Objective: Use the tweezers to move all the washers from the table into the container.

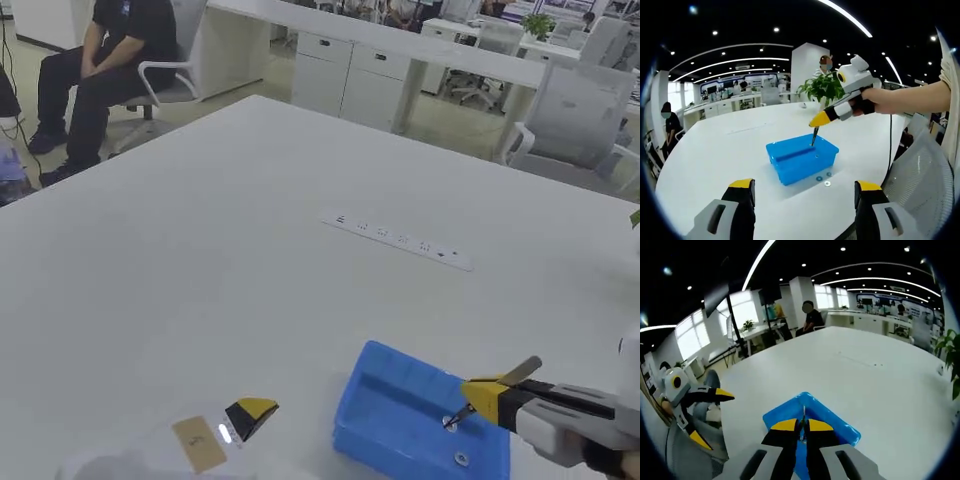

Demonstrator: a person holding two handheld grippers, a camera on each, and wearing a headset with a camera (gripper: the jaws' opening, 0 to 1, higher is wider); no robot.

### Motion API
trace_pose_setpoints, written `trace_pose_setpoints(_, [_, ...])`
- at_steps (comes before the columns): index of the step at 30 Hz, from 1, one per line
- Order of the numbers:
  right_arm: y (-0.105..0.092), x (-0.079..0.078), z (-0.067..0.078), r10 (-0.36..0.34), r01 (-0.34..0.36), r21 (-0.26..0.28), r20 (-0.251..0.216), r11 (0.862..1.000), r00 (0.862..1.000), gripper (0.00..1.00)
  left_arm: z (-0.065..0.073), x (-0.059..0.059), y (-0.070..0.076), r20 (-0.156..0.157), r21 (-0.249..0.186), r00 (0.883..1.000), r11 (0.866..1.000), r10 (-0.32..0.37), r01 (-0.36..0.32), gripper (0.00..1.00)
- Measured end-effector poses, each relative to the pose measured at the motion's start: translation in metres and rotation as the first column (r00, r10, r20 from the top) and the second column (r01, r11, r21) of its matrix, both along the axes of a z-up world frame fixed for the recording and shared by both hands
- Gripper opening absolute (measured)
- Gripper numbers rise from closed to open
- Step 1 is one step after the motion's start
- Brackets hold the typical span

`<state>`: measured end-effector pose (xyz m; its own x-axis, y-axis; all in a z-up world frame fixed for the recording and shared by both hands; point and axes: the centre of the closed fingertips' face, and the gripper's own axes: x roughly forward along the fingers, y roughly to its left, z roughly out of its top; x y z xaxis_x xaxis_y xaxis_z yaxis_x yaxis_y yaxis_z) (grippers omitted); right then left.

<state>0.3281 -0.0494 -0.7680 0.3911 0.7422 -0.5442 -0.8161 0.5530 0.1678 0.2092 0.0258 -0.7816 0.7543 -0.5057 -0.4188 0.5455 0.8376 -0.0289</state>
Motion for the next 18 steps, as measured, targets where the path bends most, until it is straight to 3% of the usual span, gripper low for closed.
trace_pose_setpoints(11, [-0.005,0.017,-0.037,-0.025,0.022,-0.05,-0.073,0.999,0.997,0.02,0.0,0.0,0.001,-0.001,0.0,1.0,1.0,0.0,0.0,0.83])
trace_pose_setpoints(18, [-0.007,0.018,-0.051,-0.038,0.032,-0.069,-0.095,0.997,0.995,0.02,0.0,0.0,0.001,-0.004,0.0,1.0,1.0,-0.001,0.001,0.83])
